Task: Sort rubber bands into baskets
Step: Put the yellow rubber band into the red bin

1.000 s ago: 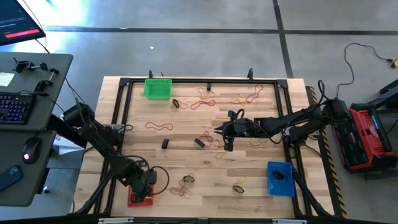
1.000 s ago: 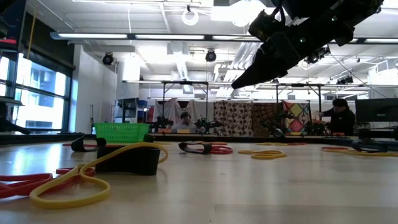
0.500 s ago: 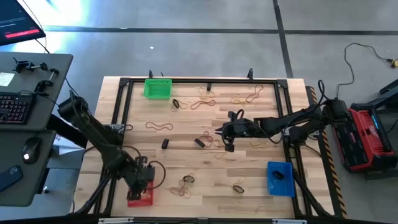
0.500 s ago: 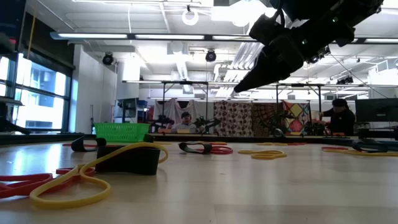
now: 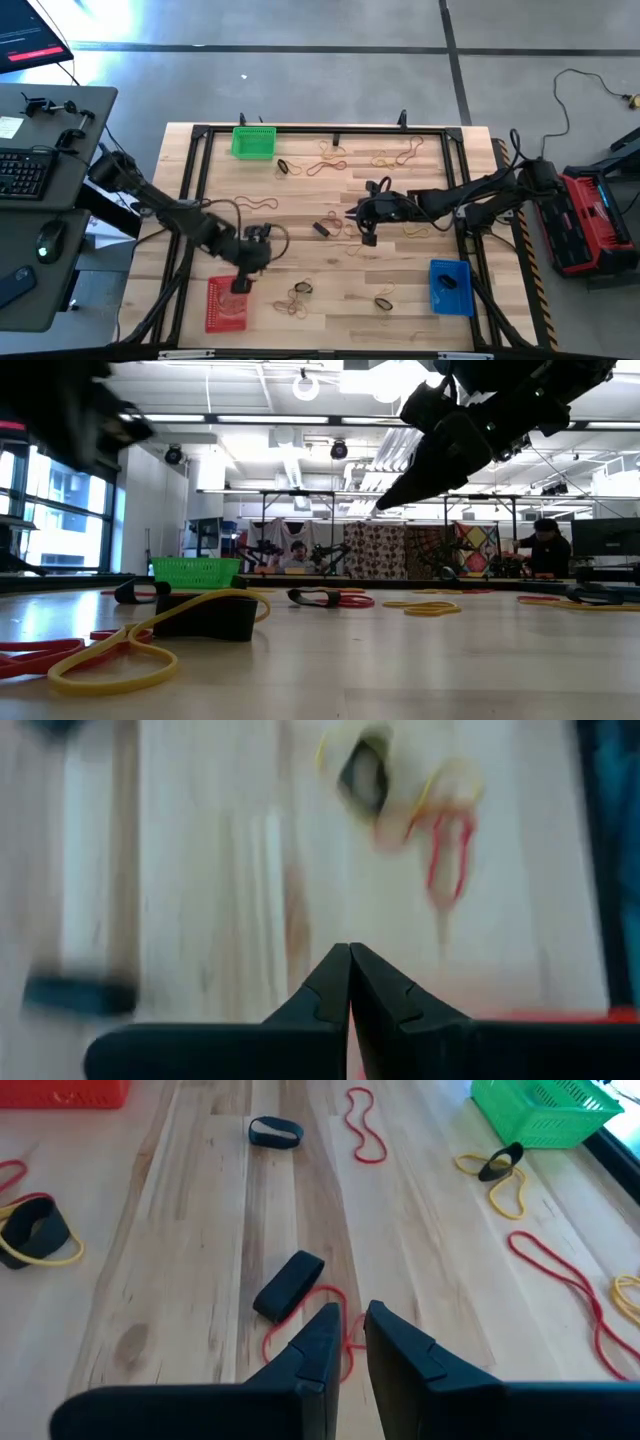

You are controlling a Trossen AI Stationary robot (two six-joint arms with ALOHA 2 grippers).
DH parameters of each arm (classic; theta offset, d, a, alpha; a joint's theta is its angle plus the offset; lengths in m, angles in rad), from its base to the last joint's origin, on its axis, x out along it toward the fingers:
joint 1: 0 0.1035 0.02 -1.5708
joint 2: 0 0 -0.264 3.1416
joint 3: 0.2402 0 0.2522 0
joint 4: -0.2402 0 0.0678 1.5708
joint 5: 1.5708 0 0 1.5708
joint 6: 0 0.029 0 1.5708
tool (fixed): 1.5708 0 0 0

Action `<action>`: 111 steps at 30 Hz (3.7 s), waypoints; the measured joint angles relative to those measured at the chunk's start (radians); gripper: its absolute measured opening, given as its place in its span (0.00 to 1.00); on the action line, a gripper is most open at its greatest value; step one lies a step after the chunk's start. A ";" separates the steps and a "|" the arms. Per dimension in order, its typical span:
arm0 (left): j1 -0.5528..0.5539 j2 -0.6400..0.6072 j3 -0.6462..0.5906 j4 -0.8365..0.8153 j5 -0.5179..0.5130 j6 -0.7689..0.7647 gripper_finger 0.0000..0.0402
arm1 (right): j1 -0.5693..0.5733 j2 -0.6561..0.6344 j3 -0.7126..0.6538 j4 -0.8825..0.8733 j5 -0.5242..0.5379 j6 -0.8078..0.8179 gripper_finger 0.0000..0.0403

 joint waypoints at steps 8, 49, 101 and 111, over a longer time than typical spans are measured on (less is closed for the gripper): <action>0.208 -0.005 -0.121 0.290 0.185 0.213 0.00 | 0.006 0.060 0.000 -0.026 -0.005 0.073 0.10; 0.399 -0.004 -0.403 1.127 0.206 0.370 0.00 | 0.111 0.242 0.003 -0.179 -0.032 0.227 0.51; 0.329 0.277 -0.224 1.164 -0.236 0.384 0.46 | 0.071 0.181 0.000 0.335 0.151 -0.075 0.00; 0.329 0.397 -0.137 1.140 -0.295 0.434 0.46 | 0.072 0.181 0.001 0.339 0.151 -0.090 0.00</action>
